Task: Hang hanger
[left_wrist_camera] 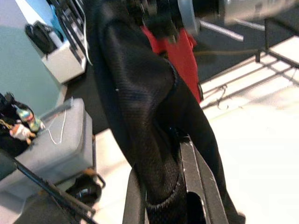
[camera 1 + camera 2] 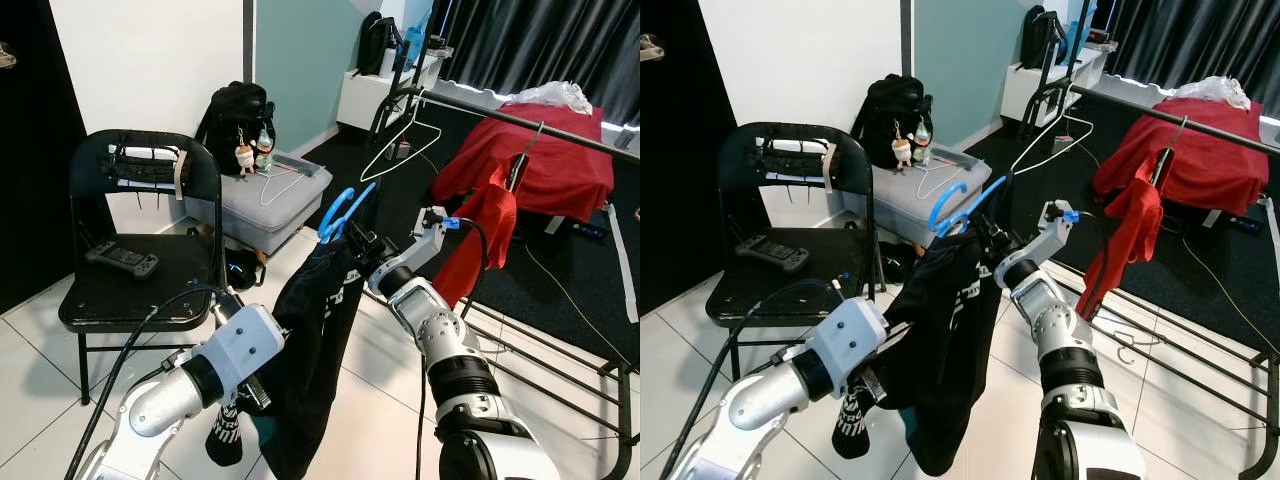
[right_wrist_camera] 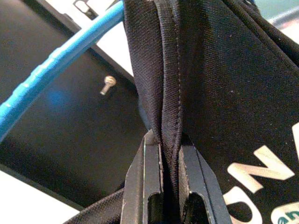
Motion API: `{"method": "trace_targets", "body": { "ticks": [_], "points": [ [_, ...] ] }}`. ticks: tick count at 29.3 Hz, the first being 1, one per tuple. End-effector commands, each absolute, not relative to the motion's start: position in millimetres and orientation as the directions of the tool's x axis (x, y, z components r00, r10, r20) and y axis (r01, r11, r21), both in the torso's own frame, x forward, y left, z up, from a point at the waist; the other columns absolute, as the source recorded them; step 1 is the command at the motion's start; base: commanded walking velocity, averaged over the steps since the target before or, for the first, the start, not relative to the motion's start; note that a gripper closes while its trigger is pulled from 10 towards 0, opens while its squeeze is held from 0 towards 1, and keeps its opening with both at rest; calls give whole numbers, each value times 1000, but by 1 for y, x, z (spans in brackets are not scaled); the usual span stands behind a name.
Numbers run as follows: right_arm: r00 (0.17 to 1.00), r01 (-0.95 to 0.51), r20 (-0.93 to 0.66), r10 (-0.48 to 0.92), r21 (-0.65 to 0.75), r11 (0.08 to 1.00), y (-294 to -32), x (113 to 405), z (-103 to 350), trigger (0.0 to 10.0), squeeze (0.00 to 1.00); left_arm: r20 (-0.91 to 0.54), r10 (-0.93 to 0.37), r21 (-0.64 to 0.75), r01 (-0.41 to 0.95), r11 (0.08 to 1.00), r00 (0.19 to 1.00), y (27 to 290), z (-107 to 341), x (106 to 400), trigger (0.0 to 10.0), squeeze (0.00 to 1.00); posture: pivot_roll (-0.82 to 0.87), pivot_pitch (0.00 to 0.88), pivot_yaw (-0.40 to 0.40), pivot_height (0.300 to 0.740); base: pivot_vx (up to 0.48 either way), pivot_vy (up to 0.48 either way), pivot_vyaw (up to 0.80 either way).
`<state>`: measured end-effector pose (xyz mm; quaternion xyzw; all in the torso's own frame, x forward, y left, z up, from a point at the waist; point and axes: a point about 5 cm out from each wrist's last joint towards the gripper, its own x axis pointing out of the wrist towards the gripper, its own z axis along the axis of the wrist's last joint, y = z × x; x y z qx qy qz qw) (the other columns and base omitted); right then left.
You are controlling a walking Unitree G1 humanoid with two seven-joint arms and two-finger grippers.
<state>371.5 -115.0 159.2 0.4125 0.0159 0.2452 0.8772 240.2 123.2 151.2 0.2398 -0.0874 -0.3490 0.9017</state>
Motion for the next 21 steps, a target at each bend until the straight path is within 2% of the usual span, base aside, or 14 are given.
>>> {"method": "trace_targets", "body": {
  "ticks": [1, 11, 21],
  "points": [
    [858, -461, 177, 482, 680, 570, -114, 368, 161, 0, 0, -59, -680, 509, 609, 609, 730, 123, 146, 240, 10000, 0, 53, 0, -107, 740, 0, 0, 0],
    [784, -576, 193, 590, 580, 576, -105, 355, 162, 0, 0, -175, -662, 523, 638, 565, 729, 134, 134, 243, 10000, 0, 32, 0, -91, 740, 0, 0, 0],
    [778, -572, 120, 616, 539, 618, -100, 350, 149, 0, 0, -173, -651, 529, 627, 572, 739, 134, 134, 246, 10000, 0, 34, 0, -91, 740, 0, 0, 0]
  ]
}}
